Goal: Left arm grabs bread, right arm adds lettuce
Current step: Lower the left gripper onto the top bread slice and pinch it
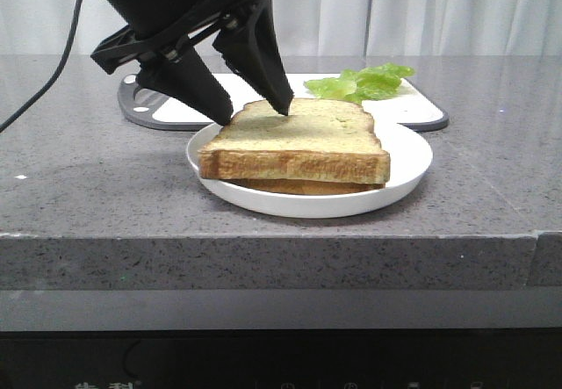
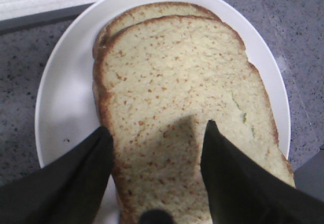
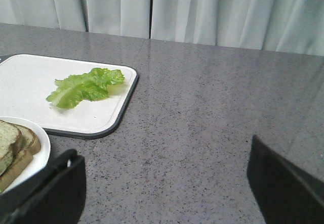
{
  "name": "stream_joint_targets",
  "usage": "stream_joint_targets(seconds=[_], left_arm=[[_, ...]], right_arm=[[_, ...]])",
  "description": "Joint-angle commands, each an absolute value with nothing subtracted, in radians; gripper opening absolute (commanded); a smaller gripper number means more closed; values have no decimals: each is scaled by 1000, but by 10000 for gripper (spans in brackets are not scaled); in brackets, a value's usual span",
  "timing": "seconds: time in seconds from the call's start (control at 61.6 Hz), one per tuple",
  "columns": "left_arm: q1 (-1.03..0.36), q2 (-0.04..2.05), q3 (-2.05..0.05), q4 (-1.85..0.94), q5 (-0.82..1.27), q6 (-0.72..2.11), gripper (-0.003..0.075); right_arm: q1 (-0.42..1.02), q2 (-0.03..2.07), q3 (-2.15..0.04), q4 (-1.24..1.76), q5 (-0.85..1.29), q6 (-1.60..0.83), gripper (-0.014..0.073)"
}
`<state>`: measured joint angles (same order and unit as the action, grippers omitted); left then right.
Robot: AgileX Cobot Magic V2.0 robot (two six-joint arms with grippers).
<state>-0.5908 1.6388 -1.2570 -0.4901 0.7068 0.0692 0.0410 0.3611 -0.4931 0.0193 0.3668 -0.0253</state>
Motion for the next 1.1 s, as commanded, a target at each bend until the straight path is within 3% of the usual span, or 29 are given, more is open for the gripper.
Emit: stream_joint_targets(seconds=[0.0,0.974,1.088], left_arm=[[-587,1606,-1286,-498,674,71,398],[-587,1637,-1286,-514,682,71,396],[-587,1637,-1286,-503,682,71,344]], right_arm=[[35,376,-527,22,290,-25,655],[35,376,-527,22,290,-25,655],[35,376,-527,22,290,-25,655]])
